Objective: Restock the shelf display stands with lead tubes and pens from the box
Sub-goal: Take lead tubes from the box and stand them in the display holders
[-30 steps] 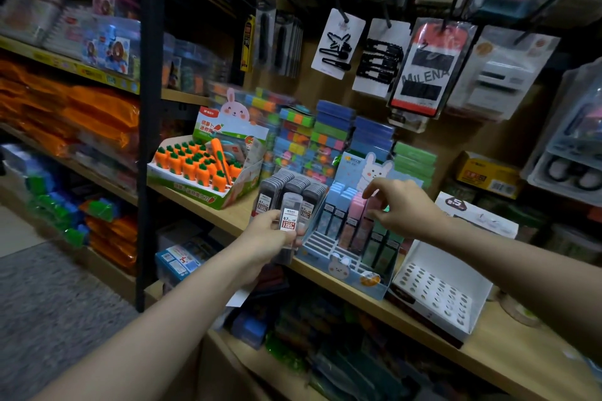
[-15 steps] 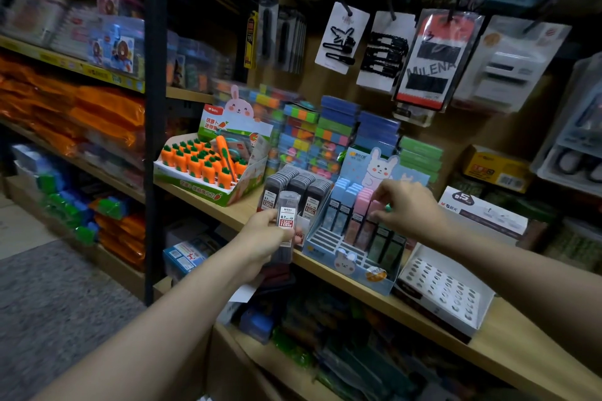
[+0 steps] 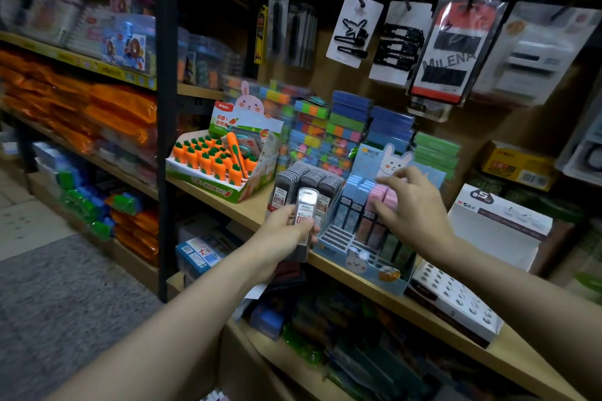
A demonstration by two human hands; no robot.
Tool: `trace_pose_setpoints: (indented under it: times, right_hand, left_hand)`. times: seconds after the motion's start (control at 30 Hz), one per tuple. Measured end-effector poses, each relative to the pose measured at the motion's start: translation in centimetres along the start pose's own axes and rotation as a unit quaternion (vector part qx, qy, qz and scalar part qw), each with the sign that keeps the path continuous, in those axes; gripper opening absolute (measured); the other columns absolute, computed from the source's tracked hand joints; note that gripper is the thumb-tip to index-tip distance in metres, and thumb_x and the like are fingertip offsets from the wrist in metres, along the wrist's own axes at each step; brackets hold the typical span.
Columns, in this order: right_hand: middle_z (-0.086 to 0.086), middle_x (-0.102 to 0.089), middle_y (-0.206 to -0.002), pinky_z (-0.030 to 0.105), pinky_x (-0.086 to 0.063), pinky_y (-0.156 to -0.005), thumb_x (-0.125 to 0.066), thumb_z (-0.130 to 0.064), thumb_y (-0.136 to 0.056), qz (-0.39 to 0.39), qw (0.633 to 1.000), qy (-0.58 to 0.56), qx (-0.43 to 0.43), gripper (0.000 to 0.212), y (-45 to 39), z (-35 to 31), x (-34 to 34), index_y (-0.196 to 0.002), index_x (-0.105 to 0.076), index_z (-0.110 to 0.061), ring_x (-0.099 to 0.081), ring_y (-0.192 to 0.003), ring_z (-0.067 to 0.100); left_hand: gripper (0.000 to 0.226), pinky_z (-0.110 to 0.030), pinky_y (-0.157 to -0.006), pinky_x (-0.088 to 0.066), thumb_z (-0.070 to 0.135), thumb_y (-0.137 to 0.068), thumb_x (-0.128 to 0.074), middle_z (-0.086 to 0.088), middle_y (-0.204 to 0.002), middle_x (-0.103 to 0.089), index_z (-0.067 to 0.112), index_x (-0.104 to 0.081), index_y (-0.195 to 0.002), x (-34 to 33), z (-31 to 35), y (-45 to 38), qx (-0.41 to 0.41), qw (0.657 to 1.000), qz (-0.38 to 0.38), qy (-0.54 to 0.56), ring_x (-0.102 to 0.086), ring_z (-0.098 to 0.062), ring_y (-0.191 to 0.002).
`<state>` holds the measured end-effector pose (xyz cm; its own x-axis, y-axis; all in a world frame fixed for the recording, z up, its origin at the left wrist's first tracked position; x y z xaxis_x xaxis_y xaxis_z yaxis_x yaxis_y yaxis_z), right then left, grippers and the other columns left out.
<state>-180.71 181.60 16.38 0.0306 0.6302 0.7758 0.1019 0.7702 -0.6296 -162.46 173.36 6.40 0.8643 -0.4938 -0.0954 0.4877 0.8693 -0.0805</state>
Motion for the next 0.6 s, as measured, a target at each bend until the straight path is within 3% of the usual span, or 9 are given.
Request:
trace_pose_setpoints:
  times: [0.1, 0.17, 0.27, 0.33, 0.4, 0.47, 0.53, 0.6]
  right_hand:
    - [-0.009, -0.061, -0.101, 0.019, -0.048, -0.075, -0.067, -0.039, -0.088, -0.079, 0.976, -0.204, 0.009, 0.042, -0.4, -3.4, -0.6, -0.127, -0.057, -0.027, -0.061, -0.089, 0.005]
    - [-0.012, -0.064, -0.095, 0.022, -0.053, -0.073, -0.072, -0.039, -0.085, -0.121, 0.961, -0.247, -0.002, 0.04, -0.5, -5.2, -1.5, -0.121, -0.057, -0.028, -0.064, -0.084, 0.003]
    - [-0.008, -0.068, -0.088, 0.026, -0.056, -0.072, -0.078, -0.027, -0.081, -0.111, 0.96, -0.259, -0.002, 0.023, -1.4, -6.1, -1.9, -0.099, -0.064, -0.023, -0.067, -0.078, 0.007]
    - [-0.009, -0.069, -0.083, 0.022, -0.054, -0.068, -0.079, -0.025, -0.08, -0.091, 0.958, -0.274, -0.008, 0.017, -2.7, -5.7, -1.5, -0.089, -0.065, -0.026, -0.067, -0.075, 0.005]
    - [-0.011, -0.067, -0.081, 0.014, -0.051, -0.064, -0.079, -0.024, -0.08, -0.042, 0.957, -0.284, -0.025, 0.019, -4.5, -4.8, -0.6, -0.085, -0.062, -0.029, -0.066, -0.074, 0.003]
    - [-0.012, -0.065, -0.08, 0.006, -0.046, -0.059, -0.079, -0.024, -0.08, 0.007, 0.959, -0.282, -0.034, 0.02, -6.1, -4.0, 0.0, -0.085, -0.061, -0.029, -0.064, -0.073, 0.0]
    - [-0.009, -0.065, -0.081, 0.006, -0.044, -0.059, -0.078, -0.023, -0.08, 0.02, 0.965, -0.261, -0.034, 0.018, -6.9, -3.7, -0.5, -0.087, -0.062, -0.025, -0.063, -0.073, 0.003]
    - [-0.005, -0.065, -0.083, 0.015, -0.048, -0.066, -0.078, -0.022, -0.081, 0.012, 0.972, -0.232, -0.027, 0.016, -7.2, -3.9, -1.6, -0.09, -0.064, -0.02, -0.062, -0.076, 0.008]
  left_hand:
    - [0.014, -0.03, -0.076, -0.051, 0.015, -0.099, -0.051, 0.0, -0.089, -0.067, 0.011, -0.059, -0.109, -0.6, 0.4, 0.1, -0.033, 0.998, -0.036, -0.028, -0.063, -0.011, -0.078]
    - [0.017, -0.03, -0.079, -0.052, 0.016, -0.099, -0.052, 0.002, -0.087, -0.068, 0.015, -0.058, -0.114, -1.2, 0.4, 0.2, -0.04, 0.996, -0.068, -0.044, -0.065, -0.01, -0.079]
    - [0.016, -0.029, -0.08, -0.053, 0.015, -0.097, -0.056, 0.002, -0.09, -0.071, 0.017, -0.061, -0.112, -1.5, 0.4, 0.3, -0.045, 0.996, -0.074, -0.036, -0.067, -0.011, -0.084]
    - [0.016, -0.024, -0.082, -0.051, 0.019, -0.09, -0.067, 0.004, -0.098, -0.071, 0.02, -0.064, -0.106, -0.2, 1.0, -0.1, -0.092, 0.993, 0.009, -0.07, -0.066, -0.012, -0.093]
    - [0.033, -0.018, -0.083, -0.047, 0.027, -0.078, -0.079, 0.008, -0.108, -0.064, 0.027, -0.061, -0.106, 2.4, 1.7, -0.3, -0.136, 0.973, 0.157, -0.104, -0.06, -0.008, -0.101]
    - [0.054, -0.021, -0.086, -0.047, 0.032, -0.069, -0.085, 0.006, -0.118, -0.052, 0.028, -0.054, -0.113, 5.0, 1.8, -0.5, -0.129, 0.954, 0.249, -0.11, -0.055, -0.009, -0.104]
    - [0.074, -0.031, -0.099, -0.046, 0.035, -0.063, -0.089, 0.002, -0.126, -0.042, 0.025, -0.048, -0.123, 6.4, 1.1, -1.0, -0.072, 0.955, 0.251, -0.142, -0.05, -0.014, -0.112]
    - [0.089, -0.041, -0.105, -0.043, 0.037, -0.061, -0.09, -0.001, -0.136, -0.041, 0.021, -0.044, -0.135, 6.5, -0.1, -1.6, -0.02, 0.961, 0.216, -0.173, -0.047, -0.019, -0.121]
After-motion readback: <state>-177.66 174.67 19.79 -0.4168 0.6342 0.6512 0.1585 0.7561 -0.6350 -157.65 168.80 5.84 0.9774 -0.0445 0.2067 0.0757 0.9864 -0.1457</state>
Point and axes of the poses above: each hand's wrist, its own y-axis away from the middle knuckle, its own x-axis out of the back of the hand, z = x × y, the point moved 5 cm from there along -y, towards the middle knuckle
